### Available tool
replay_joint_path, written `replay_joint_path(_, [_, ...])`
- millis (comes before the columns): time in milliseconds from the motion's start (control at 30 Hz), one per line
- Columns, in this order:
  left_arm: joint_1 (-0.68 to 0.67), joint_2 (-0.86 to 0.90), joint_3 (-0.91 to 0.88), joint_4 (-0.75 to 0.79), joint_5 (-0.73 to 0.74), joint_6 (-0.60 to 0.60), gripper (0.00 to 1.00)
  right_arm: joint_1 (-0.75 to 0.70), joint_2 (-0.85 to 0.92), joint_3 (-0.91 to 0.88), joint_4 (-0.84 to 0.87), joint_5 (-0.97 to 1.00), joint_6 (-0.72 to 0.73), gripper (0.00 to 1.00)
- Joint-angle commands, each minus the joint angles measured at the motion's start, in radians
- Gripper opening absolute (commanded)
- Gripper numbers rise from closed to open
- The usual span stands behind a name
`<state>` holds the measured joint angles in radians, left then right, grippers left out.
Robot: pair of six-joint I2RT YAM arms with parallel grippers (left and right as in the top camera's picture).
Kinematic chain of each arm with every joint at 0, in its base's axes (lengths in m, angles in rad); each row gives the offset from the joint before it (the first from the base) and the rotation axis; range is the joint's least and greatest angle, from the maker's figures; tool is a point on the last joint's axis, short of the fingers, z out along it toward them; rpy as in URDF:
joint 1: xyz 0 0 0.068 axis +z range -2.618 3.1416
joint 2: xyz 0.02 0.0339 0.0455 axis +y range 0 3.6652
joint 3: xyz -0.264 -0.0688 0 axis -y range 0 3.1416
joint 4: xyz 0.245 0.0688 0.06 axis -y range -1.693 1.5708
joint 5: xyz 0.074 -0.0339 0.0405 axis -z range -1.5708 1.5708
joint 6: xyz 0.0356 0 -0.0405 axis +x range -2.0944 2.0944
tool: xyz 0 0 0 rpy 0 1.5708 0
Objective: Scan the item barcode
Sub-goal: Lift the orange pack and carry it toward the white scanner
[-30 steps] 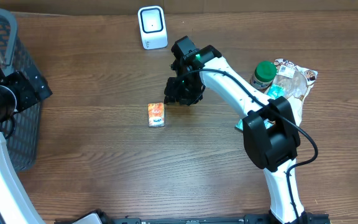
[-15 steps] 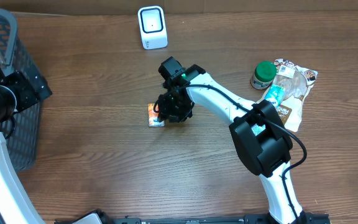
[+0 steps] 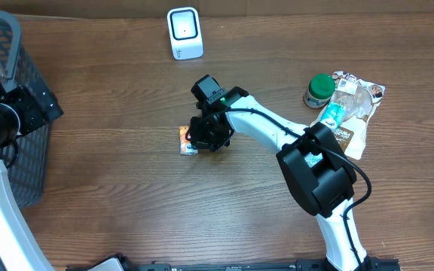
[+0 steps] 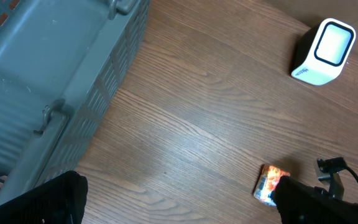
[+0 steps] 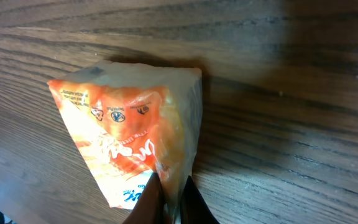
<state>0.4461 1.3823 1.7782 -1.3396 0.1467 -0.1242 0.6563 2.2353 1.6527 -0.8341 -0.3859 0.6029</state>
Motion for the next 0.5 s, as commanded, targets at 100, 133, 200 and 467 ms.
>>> replay_joint_path(100, [0.004,0.003,0.008,0.001,0.01,-0.003,0.99,-0.049,-0.069,-0.006,-0.051,-0.087,-0.089,0.04])
replay_joint_path(133, [0.004,0.003,0.008,0.001,0.01,-0.003,0.99,-0.063,-0.089,-0.005,-0.054,-0.134,-0.124,0.04])
replay_joint_path(200, [0.004,0.003,0.008,0.001,0.01,-0.003,1.0,-0.097,-0.136,-0.005,-0.055,-0.259,-0.197,0.04])
replay_joint_path(467, [0.004,0.003,0.008,0.001,0.01,-0.003,1.0,-0.254,-0.254,-0.005,-0.043,-0.734,-0.301,0.04])
